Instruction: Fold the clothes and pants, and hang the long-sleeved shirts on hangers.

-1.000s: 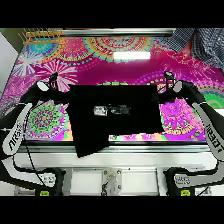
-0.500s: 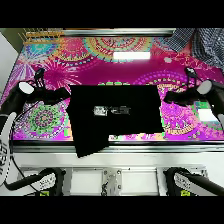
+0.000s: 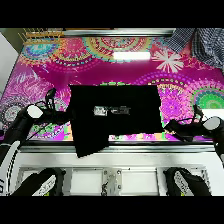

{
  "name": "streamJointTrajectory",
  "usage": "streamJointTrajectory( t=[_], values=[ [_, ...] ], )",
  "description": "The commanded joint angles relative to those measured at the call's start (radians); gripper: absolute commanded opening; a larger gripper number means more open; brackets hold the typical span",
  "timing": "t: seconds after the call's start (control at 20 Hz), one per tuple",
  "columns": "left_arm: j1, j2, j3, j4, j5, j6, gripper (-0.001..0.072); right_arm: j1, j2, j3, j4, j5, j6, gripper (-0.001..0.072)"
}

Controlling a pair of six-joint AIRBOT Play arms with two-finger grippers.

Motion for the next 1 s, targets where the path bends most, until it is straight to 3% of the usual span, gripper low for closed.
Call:
streamJointTrajectory(
  t=[0.0, 0.45, 0.55, 0.65, 0.7, 0.75, 0.95],
  values=[
    [-0.046, 0.045, -0.049, 0.000, 0.012, -0.009, 0.0572, -0.001, 0.031, -0.164, 0.193, -0.144, -0.032, 0.0577],
    [-0.045, 0.048, -0.049, -0.002, 0.013, -0.009, 0.0572, 0.143, -0.034, -0.210, 0.222, -0.460, -0.053, 0.0569],
    [-0.045, 0.048, -0.049, -0.002, 0.013, -0.009, 0.0572, 0.161, -0.054, -0.210, 0.221, -0.475, -0.054, 0.0355],
    [-0.045, 0.048, -0.049, -0.002, 0.013, -0.009, 0.0572, 0.172, -0.068, -0.209, 0.222, -0.481, -0.058, 0.0279],
    [-0.045, 0.048, -0.049, 0.000, 0.011, -0.009, 0.0572, 0.172, -0.067, -0.209, 0.222, -0.479, -0.093, 0.0083],
    [-0.043, 0.048, -0.049, 0.004, 0.002, -0.009, 0.0572, 0.172, -0.064, -0.208, 0.221, -0.475, -0.122, 0.0021],
    [0.051, 0.048, -0.053, 0.043, -0.171, -0.027, 0.0572, 0.172, -0.048, -0.203, 0.221, -0.446, -0.156, 0.0021]
  ],
)
